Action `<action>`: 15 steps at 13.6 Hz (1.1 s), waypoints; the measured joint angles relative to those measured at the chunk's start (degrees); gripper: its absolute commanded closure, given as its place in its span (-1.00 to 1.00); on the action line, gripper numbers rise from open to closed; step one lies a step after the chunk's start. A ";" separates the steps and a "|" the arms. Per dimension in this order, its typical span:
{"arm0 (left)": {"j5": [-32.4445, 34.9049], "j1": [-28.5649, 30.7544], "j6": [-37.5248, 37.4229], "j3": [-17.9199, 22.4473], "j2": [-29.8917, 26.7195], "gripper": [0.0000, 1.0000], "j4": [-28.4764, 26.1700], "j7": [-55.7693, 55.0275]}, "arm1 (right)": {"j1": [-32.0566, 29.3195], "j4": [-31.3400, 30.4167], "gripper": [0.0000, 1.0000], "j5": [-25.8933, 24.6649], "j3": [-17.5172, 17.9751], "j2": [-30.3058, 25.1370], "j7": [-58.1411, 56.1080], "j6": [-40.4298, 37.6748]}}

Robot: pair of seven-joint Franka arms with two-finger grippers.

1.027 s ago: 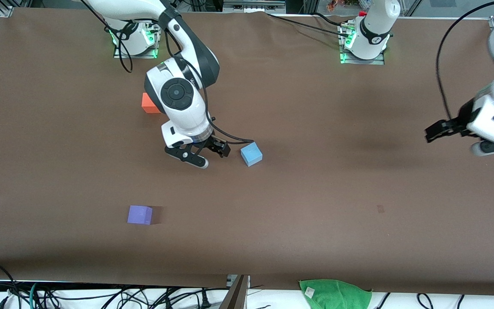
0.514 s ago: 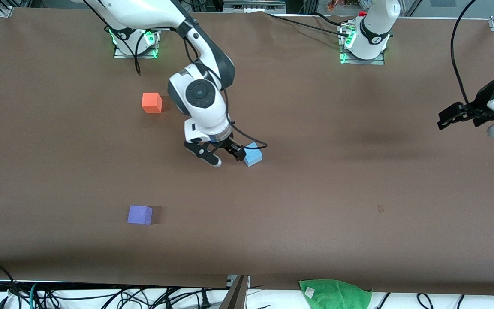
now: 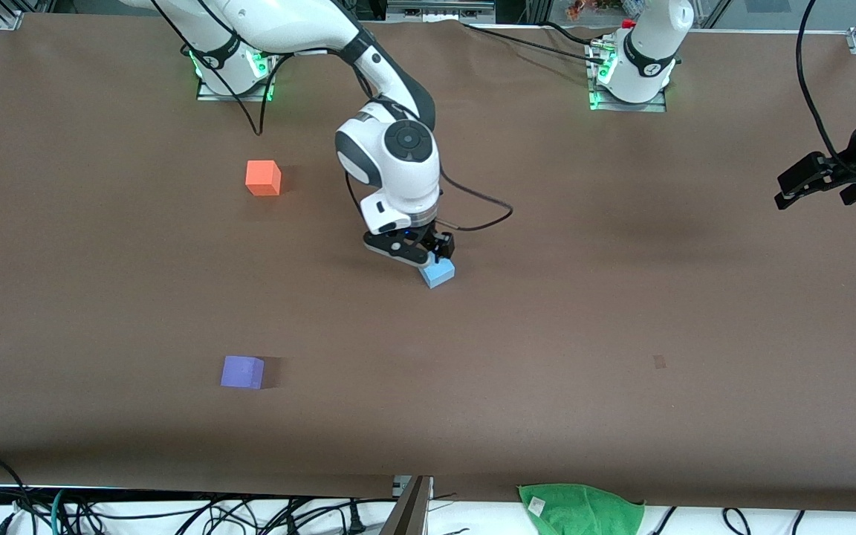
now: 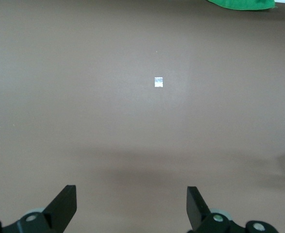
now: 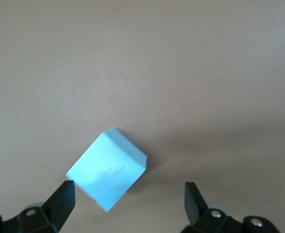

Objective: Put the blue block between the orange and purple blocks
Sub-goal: 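Lower the right gripper onto the light-blue cube and close on it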

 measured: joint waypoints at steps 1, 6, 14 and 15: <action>-1.01 0.00 0.00 0.00 0.26 -1.00 0.54 0.00 | 0.39 0.62 -1.00 -0.02 0.00 0.11 -3.22 0.01; -3.70 0.60 -2.06 0.45 1.75 -1.00 1.89 0.07 | 1.51 2.42 -1.00 -0.07 0.00 0.62 -23.57 -0.01; -3.87 2.99 -4.62 0.70 2.24 -1.00 5.34 0.54 | 2.65 2.46 -1.00 -0.11 -0.10 3.02 -40.57 0.19; -3.81 2.98 -5.21 0.56 2.26 -1.00 5.60 0.57 | 2.63 2.48 -1.00 -0.11 -0.23 3.23 -41.04 0.44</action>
